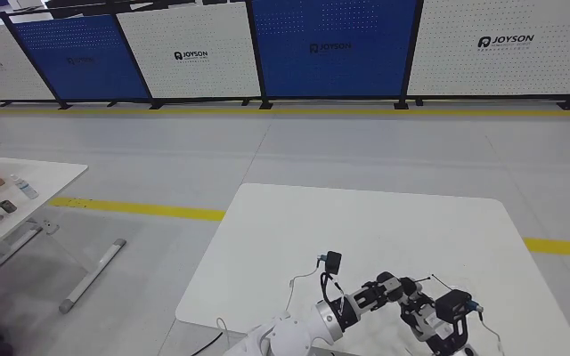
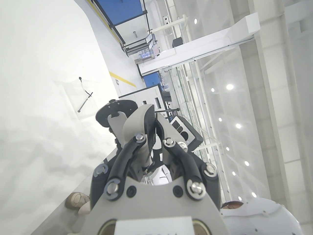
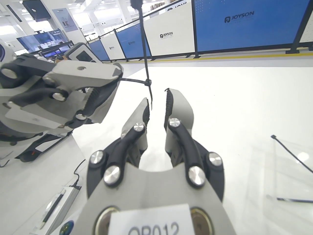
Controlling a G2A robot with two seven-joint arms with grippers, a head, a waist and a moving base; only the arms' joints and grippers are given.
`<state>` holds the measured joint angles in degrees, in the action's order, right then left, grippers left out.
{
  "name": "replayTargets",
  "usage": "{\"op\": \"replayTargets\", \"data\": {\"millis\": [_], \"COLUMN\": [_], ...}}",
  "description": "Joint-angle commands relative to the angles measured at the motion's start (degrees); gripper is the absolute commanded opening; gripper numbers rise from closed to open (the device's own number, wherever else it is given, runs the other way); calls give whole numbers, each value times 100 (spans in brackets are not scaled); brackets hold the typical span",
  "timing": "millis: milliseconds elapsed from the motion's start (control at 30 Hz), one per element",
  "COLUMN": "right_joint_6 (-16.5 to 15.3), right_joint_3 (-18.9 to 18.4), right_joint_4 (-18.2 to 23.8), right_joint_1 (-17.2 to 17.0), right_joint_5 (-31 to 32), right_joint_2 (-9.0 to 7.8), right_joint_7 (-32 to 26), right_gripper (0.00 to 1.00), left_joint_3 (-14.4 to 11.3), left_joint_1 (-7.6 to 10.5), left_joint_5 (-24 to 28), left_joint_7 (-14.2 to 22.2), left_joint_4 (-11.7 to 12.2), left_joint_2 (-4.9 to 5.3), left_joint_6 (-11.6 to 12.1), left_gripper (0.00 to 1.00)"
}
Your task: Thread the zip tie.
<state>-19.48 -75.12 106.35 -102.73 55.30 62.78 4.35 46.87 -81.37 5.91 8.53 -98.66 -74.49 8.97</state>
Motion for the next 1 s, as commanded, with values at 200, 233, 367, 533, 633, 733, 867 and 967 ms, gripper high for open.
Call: {"op": "replayTargets", "data": {"millis": [200, 233, 367, 533, 633, 733, 867, 967], "right_joint_6": [0, 0, 0, 0, 0, 0, 0, 0], "right_joint_3": [-16, -17, -9, 71, 137, 185, 205, 209], "right_joint_4": [-10, -12, -22, -44, -68, -96, -112, -106], "right_joint_1": [-2, -2, 1, 61, 102, 144, 168, 173], "right_joint_5": [-14, -14, 5, 113, 171, 173, 173, 198], "right_joint_2": [4, 5, 10, 18, 23, 28, 26, 21], "right_joint_7": [-13, -12, -48, -189, -236, -252, -263, -281], "right_gripper": [0, 0, 0, 0, 0, 0, 0, 0], "left_joint_3": [18, 18, 18, 29, 37, 35, 34, 40], "left_joint_1": [-20, -21, -30, -52, -49, -46, -59, -68], "left_joint_5": [9, 9, 10, 11, 32, 45, 31, 26], "left_joint_7": [-14, -12, -13, -12, -11, -11, -31, -41], "left_joint_4": [-7, -7, -29, -49, -33, -23, -64, -80], "left_joint_2": [4, 5, 6, 11, 11, 9, 10, 12], "left_joint_6": [31, 33, 68, 135, 147, 157, 181, 189], "left_gripper": [0, 0, 0, 0, 0, 0, 0, 0]}}
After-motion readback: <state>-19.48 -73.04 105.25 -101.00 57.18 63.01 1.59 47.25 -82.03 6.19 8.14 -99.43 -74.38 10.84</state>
